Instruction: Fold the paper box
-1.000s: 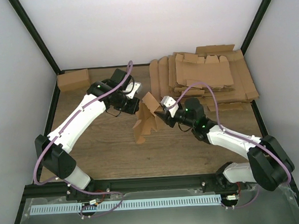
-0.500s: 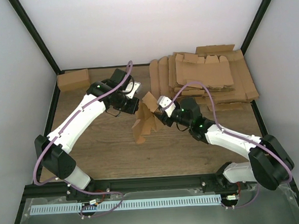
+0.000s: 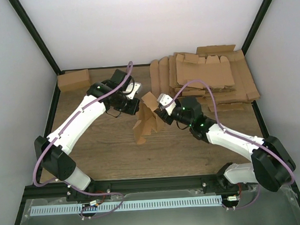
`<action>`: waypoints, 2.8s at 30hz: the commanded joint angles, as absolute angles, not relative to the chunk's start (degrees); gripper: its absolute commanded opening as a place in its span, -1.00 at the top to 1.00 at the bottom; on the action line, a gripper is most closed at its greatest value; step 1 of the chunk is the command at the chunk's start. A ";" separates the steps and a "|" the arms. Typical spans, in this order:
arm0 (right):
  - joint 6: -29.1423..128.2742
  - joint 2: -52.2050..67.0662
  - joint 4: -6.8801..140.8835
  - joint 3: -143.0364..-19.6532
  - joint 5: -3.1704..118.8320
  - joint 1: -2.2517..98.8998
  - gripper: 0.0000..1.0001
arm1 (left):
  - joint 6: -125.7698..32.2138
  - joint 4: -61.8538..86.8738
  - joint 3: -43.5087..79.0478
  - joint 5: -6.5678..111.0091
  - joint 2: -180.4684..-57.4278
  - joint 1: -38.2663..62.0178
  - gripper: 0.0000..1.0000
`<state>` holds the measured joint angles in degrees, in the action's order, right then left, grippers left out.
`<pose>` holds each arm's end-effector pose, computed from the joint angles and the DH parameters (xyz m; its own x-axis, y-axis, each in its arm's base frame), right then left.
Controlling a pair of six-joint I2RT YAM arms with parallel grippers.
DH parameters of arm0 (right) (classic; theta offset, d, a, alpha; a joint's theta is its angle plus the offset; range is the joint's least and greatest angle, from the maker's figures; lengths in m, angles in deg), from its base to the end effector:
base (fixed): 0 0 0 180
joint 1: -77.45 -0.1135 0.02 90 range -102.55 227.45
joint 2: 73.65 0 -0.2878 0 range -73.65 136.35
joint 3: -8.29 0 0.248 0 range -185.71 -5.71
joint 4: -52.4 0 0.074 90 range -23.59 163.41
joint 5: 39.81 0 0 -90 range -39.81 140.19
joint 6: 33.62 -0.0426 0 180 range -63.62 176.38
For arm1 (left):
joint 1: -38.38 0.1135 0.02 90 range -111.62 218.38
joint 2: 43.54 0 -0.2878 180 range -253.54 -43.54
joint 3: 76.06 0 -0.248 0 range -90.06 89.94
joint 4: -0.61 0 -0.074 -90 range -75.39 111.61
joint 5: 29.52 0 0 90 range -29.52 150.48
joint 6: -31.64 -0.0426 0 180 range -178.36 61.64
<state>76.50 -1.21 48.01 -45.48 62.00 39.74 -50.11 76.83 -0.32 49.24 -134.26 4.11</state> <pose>0.2164 0.1783 0.2800 0.0767 -0.3663 -0.9273 -0.7766 0.5613 -0.2860 0.2580 -0.1858 0.3565 -0.8165 0.3860 -0.4294 0.5144 0.8241 -0.2372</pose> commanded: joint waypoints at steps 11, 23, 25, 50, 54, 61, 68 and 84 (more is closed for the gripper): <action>68.14 -4.53 45.90 -47.08 66.27 39.13 -0.03 | -50.89 79.37 1.57 48.97 -134.07 4.01 0.92; 70.96 -4.33 51.21 -48.24 70.94 39.13 -0.09 | -50.45 79.39 1.78 48.88 -133.60 3.92 0.92; 71.31 -3.79 53.57 -48.86 71.84 39.13 -0.12 | -50.45 79.39 1.80 48.79 -133.67 3.92 0.92; 71.28 -2.27 63.89 -48.85 67.13 39.14 -0.34 | -50.03 82.83 -1.60 50.46 -132.84 3.92 0.92; 71.73 -3.40 64.38 -49.17 66.74 39.14 -0.40 | -49.88 84.07 -2.33 51.16 -132.97 3.92 0.92; 72.71 -3.76 66.91 -51.41 65.38 39.13 -0.48 | -49.83 84.39 -2.96 51.34 -133.06 3.92 0.92; 71.96 -4.35 68.76 -52.43 70.22 39.13 -0.52 | -50.12 83.72 -2.52 51.45 -133.67 3.92 0.92; 67.32 -12.10 76.51 -53.22 69.44 39.13 -0.63 | -50.26 83.62 -2.61 51.26 -133.72 3.92 0.92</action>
